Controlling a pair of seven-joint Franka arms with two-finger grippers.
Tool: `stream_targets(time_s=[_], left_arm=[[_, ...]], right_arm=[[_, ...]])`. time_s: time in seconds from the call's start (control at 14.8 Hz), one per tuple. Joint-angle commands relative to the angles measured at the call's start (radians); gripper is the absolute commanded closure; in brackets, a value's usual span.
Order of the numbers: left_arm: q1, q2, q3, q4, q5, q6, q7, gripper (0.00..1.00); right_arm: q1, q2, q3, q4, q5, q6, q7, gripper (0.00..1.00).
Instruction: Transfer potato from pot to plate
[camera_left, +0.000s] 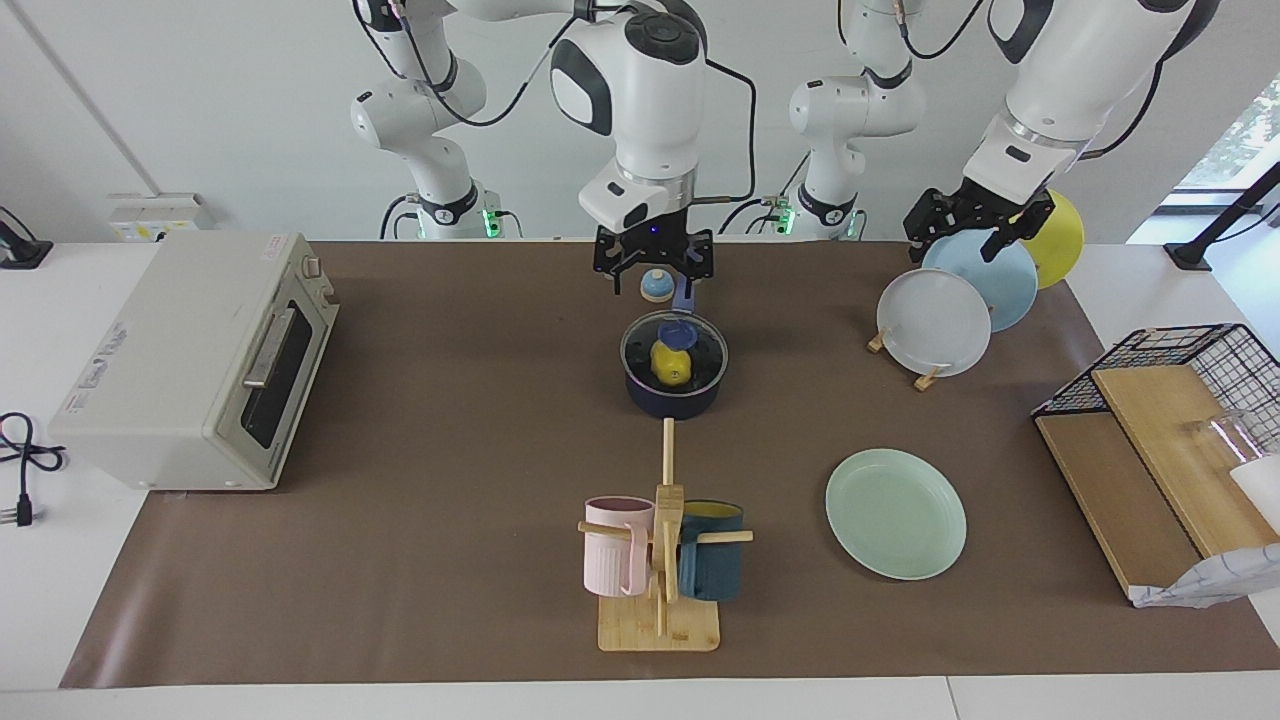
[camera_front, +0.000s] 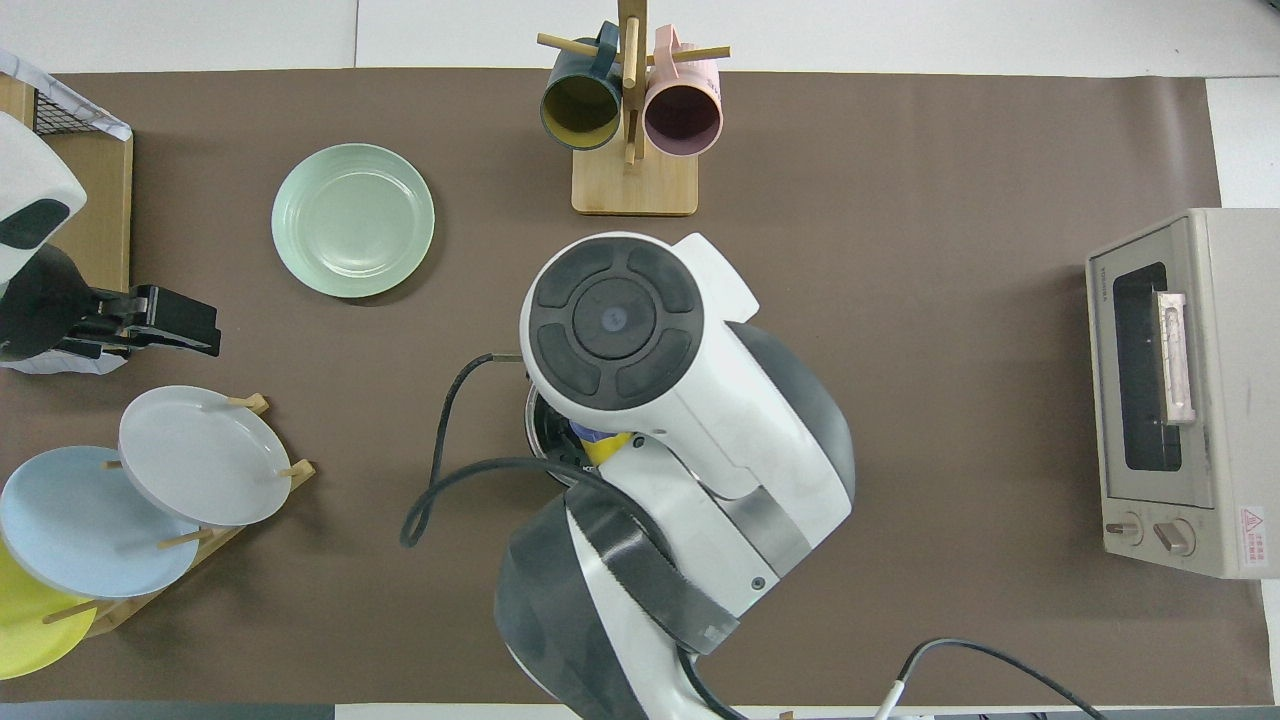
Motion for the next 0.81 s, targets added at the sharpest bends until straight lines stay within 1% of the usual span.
stream_targets(time_s=[0.0, 0.2, 0.41, 0.74], left_arm=[[0.016, -0.018, -0.012, -0.011, 0.003, -0.01, -0.002, 0.0], [0.016, -0.018, -0.012, -0.013, 0.003, -0.01, -0.002, 0.0], [0.016, -0.018, -0.012, -0.011, 0.003, -0.01, -0.002, 0.0], [0.016, -0.018, -0.012, -0.013, 0.003, -0.01, -0.002, 0.0]], right_arm=[[0.037, 0.011, -0.005, -0.066, 0.004, 0.092, 0.022, 0.0], [0.053, 0.051, -0.005, -0.101, -0.02, 0.121, 0.015, 0.0], [0.081, 0.053, -0.005, -0.183, -0.081, 0.198, -0.015, 0.0], [0.076, 0.048, -0.005, -0.212, -0.081, 0.203, -0.062, 0.0]])
